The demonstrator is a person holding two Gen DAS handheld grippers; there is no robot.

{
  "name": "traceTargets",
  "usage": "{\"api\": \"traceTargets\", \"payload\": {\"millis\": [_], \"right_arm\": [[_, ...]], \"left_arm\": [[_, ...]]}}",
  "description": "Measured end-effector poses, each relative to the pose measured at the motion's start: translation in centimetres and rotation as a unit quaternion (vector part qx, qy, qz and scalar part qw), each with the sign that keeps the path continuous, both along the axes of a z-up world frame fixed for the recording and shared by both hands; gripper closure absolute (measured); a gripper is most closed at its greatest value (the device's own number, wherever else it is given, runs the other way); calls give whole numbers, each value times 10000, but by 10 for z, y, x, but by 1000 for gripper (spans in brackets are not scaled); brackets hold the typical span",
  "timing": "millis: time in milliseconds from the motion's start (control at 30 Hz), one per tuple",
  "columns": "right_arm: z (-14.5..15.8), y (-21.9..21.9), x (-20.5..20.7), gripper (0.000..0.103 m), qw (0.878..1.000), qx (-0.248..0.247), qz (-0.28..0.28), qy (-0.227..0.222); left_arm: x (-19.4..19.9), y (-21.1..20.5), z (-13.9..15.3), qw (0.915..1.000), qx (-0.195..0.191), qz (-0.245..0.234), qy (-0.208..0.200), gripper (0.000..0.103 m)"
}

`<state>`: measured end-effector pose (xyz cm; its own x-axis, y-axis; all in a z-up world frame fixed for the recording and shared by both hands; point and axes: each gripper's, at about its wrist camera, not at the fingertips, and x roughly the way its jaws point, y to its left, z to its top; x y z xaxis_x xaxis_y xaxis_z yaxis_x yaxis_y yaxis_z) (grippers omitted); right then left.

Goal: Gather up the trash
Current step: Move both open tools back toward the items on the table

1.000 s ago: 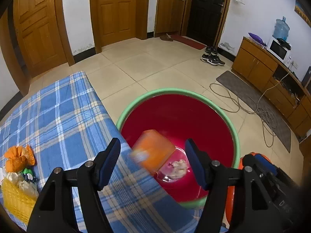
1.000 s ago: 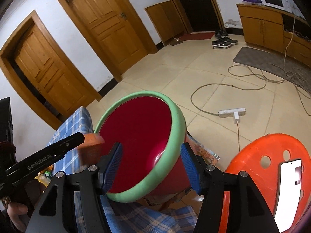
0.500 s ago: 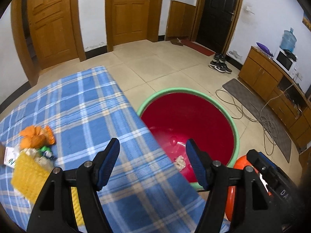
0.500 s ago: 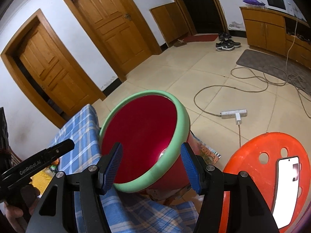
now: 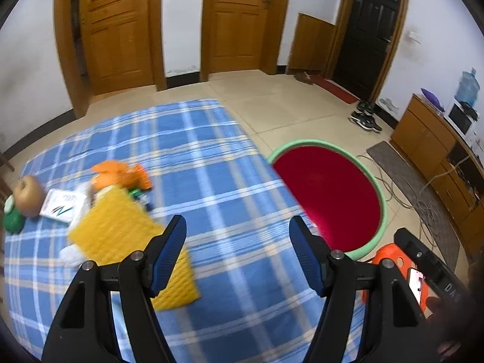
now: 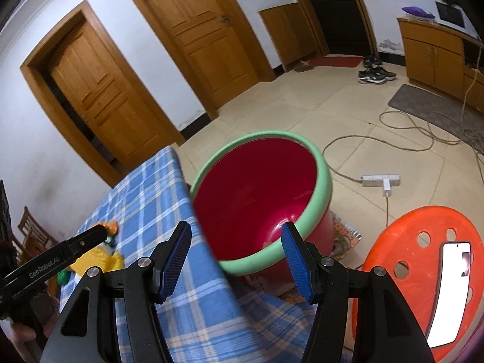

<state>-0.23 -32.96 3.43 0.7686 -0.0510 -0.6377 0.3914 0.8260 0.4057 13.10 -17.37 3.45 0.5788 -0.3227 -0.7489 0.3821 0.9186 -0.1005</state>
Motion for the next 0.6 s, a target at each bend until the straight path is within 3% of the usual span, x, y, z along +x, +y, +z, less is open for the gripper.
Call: {"api": "traceTargets", "payload": {"millis": [333,600], "right_arm": [[-1,32,6,40,9994,17,348,82],[-7,58,16,40,9977,4,632,242]], "left_arm": [[-9,74,-1,9970,32,771,-38,33],[-7,122,-15,9912,47,1310,174,33]]}}
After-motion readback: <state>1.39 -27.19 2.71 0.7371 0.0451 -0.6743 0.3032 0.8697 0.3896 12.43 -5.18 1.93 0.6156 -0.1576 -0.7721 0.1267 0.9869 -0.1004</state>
